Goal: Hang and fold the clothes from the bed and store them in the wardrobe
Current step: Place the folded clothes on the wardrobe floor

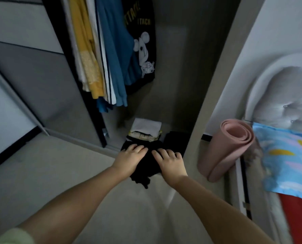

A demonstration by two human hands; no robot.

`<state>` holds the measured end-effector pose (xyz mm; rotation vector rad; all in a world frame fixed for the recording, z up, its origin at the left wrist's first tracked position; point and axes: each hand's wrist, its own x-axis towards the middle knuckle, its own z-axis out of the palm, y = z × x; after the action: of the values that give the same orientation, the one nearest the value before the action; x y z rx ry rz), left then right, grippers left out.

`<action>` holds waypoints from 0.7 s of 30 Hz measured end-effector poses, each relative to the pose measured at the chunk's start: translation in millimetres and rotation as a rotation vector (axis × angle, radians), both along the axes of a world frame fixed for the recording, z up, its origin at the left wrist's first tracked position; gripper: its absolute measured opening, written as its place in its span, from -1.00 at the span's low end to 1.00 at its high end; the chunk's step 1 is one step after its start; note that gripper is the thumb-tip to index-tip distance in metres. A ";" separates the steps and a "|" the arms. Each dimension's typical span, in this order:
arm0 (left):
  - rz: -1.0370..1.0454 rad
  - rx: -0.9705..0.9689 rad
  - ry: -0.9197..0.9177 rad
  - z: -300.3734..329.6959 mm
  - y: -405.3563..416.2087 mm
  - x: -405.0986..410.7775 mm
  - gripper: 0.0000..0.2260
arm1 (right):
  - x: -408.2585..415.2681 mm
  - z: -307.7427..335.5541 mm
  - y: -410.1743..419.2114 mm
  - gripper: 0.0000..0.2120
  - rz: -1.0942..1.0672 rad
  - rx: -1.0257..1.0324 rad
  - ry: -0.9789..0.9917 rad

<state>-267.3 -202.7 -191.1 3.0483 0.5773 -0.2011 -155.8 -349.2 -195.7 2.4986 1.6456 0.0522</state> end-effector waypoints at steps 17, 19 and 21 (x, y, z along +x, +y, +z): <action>-0.189 -0.063 -0.139 -70.4 147.6 212.4 -0.48 | 176.5 -58.9 136.2 -0.32 -0.256 -0.037 0.040; -0.213 -0.101 -0.212 -88.3 166.3 253.8 -0.47 | 218.8 -69.1 157.3 -0.31 -0.272 -0.069 0.035; -0.157 -0.215 -0.271 -117.6 183.7 293.8 -0.49 | 264.6 -89.3 176.9 -0.37 -0.246 -0.084 0.049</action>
<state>26.5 -18.9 -308.8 2.8422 0.2797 0.1370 108.9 -172.3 -284.9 2.6348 1.3147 -0.1041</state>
